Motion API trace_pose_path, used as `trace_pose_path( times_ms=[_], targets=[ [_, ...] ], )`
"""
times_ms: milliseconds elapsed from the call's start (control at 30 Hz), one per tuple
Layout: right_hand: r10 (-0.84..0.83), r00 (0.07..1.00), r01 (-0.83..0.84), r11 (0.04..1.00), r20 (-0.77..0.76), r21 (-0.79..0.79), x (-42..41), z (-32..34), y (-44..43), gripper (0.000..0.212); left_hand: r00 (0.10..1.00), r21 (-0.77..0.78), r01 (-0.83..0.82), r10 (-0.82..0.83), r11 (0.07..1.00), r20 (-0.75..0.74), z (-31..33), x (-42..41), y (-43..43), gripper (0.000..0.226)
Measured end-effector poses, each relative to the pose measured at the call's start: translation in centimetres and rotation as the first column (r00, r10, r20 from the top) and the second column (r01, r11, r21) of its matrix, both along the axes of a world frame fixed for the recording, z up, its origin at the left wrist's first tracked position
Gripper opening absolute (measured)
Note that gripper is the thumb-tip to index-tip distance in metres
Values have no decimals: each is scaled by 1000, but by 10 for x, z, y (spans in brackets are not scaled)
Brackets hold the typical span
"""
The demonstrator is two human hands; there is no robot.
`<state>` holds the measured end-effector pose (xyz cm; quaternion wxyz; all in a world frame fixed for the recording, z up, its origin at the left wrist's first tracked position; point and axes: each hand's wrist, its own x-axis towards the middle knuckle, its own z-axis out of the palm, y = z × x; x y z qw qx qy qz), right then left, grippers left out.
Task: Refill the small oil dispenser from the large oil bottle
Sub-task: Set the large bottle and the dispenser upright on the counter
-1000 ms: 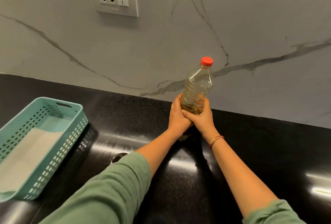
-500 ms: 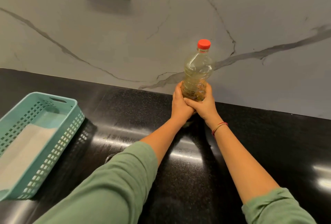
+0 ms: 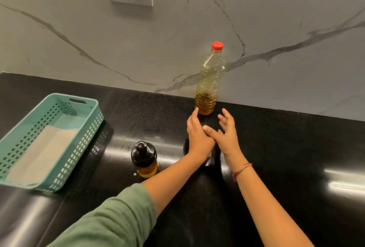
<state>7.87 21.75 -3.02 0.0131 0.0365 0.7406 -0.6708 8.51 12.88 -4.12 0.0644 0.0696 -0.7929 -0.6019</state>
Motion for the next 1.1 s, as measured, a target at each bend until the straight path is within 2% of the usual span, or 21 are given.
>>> trace_pose_path(
  times_ms=[167, 300, 533, 633, 767, 867, 1100],
  targets=[
    [68, 997, -67, 997, 46, -30, 71, 3, -22, 79, 997, 8, 76, -76, 997, -3, 0, 70, -29, 90],
    [173, 982, -173, 985, 82, -4, 112, -1, -39, 86, 993, 11, 113, -113, 994, -25, -3, 128, -60, 88],
    [269, 953, -272, 962, 143, 5, 133, -12, -80, 87, 998, 14, -20, 20, 1000, -51, -22, 187, -113, 79],
    [306, 942, -311, 950, 137, 15, 132, -14, -97, 92, 994, -1, -101, 101, 995, -44, -27, 192, -132, 77],
    [308, 944, -313, 949, 118, 29, 124, -18, -116, 88, 987, -52, -152, 149, 987, -52, -29, 181, -150, 76],
    [292, 950, -296, 955, 112, 27, 116, -21, -128, 93, 991, -75, -131, 129, 988, -32, -30, 166, -159, 77],
    [260, 960, -267, 962, 101, 63, 103, -34, -142, 112, 999, -18, -39, 40, 999, 22, -40, 131, -169, 75]
  ],
)
